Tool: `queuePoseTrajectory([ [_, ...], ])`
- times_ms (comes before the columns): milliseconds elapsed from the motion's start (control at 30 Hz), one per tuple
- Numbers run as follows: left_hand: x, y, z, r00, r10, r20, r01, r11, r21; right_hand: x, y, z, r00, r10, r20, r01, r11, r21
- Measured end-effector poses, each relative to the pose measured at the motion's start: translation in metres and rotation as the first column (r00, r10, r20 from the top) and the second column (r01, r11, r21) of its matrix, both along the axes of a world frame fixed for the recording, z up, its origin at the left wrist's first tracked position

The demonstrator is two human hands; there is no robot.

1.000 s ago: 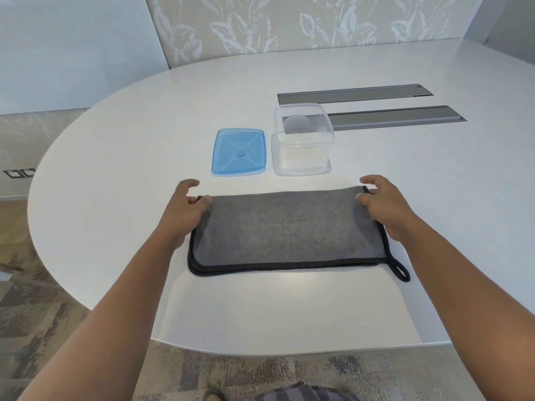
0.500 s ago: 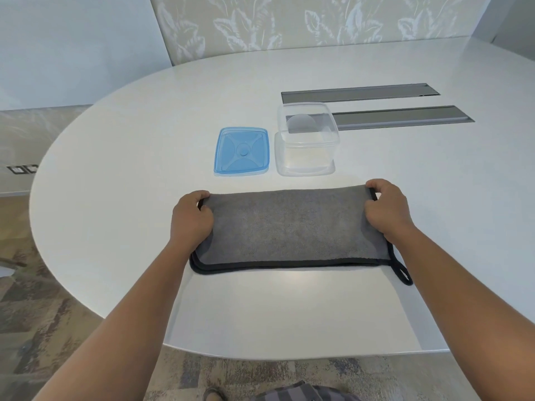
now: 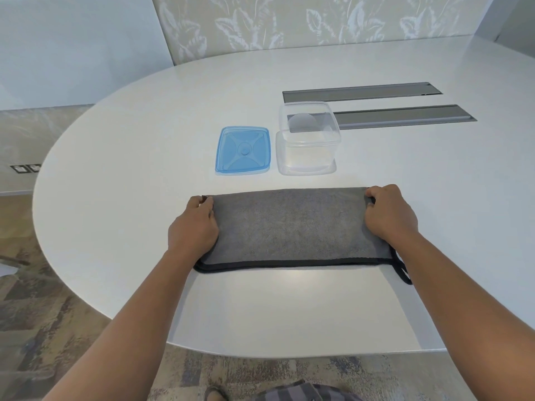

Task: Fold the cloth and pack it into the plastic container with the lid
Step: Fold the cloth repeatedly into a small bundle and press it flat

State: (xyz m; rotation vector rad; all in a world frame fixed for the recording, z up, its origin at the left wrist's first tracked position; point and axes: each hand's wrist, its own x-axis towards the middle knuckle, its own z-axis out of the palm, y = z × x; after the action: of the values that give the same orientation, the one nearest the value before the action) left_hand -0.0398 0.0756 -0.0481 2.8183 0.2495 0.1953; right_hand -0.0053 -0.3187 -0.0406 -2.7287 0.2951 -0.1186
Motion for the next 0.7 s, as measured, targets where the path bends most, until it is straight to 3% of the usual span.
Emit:
queuePoseTrajectory([
  [133, -0.005, -0.005, 0.004, 0.995, 0.065, 0.069, -0.071, 0.993, 0.090, -0.006, 0.012, 0.004, 0.994, 0.000, 0.107, 0.020, 0.982, -0.187],
  [267, -0.004, -0.025, 0.014, 0.981, -0.046, 0.190, 0.003, 0.976, 0.219, -0.011, 0.036, 0.004, 0.969, 0.190, 0.160, -0.166, 0.974, -0.154],
  [433, -0.003, -0.061, -0.001, 0.970, -0.232, -0.071, 0.240, 0.960, 0.146, -0.016, 0.055, -0.011, 0.946, 0.309, -0.092, -0.322, 0.925, -0.204],
  [533, -0.003, -0.059, -0.015, 0.963, -0.182, -0.198, 0.209, 0.969, 0.129, -0.019, 0.049, -0.020, 0.948, 0.262, -0.182, -0.301, 0.925, -0.233],
  [700, -0.004, -0.046, -0.015, 0.960, -0.145, -0.238, 0.183, 0.972, 0.145, -0.019, 0.034, -0.022, 0.959, 0.192, -0.208, -0.240, 0.942, -0.234],
])
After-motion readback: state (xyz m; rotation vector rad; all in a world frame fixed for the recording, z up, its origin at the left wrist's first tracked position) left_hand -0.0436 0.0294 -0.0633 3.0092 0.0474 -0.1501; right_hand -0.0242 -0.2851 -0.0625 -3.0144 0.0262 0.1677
